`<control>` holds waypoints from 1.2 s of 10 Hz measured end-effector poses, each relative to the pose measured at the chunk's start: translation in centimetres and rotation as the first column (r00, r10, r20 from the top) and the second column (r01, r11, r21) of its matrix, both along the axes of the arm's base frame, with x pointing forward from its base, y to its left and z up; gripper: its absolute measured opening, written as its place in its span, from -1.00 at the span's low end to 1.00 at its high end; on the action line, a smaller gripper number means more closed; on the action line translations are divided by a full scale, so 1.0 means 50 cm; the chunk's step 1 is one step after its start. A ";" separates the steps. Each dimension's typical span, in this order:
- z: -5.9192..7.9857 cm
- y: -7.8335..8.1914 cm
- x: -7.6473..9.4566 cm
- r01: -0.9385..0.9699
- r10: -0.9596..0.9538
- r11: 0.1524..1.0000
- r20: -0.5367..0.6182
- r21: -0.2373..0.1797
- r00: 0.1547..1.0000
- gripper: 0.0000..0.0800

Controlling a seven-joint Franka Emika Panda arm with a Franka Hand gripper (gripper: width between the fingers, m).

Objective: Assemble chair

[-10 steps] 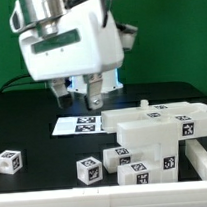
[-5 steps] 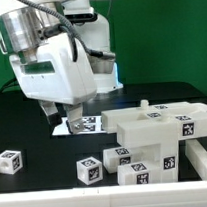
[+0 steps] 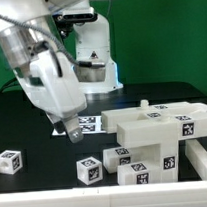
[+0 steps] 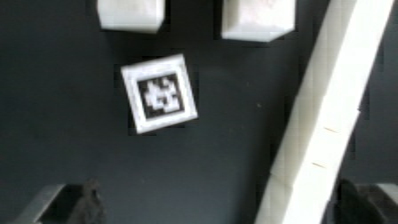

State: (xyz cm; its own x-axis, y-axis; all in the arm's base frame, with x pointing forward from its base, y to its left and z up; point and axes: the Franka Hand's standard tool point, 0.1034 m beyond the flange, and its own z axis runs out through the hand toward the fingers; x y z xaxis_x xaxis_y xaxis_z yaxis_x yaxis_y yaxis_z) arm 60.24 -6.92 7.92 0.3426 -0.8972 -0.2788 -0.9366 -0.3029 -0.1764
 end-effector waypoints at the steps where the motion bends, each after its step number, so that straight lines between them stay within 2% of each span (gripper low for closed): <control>1: -0.009 0.011 -0.004 0.008 -0.008 1.000 -0.006 -0.004 1.000 0.62; 4: -0.007 0.003 -0.003 0.014 -0.014 1.000 -0.004 -0.005 1.000 0.62; 5: -0.011 0.004 -0.005 -0.001 0.001 1.000 -0.004 -0.005 1.000 0.62; 6: -0.028 0.008 -0.006 -0.088 0.088 0.996 0.008 -0.001 0.996 0.62; 7: -0.042 0.006 -0.004 -0.095 0.095 0.995 0.019 -0.008 0.995 0.62; 8: -0.042 -0.006 -0.010 -0.069 0.070 0.997 0.032 -0.028 0.997 0.62; 10: -0.044 -0.007 -0.012 -0.071 0.072 0.997 0.027 -0.029 0.997 0.62; 11: -0.045 -0.008 -0.014 -0.068 0.068 0.997 0.024 -0.025 0.997 0.62; 12: -0.053 -0.009 -0.025 -0.051 0.051 0.998 -0.008 0.032 0.999 0.62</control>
Offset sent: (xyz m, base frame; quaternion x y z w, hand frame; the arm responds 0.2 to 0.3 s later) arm 0.0000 0.0000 0.0000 0.0000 0.0000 0.0000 1.0000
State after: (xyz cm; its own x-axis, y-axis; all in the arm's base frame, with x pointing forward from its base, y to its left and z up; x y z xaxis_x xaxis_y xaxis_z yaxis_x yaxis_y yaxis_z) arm 59.00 -7.35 5.29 0.3849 -0.8693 -0.3101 -0.9217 -0.3444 -0.1787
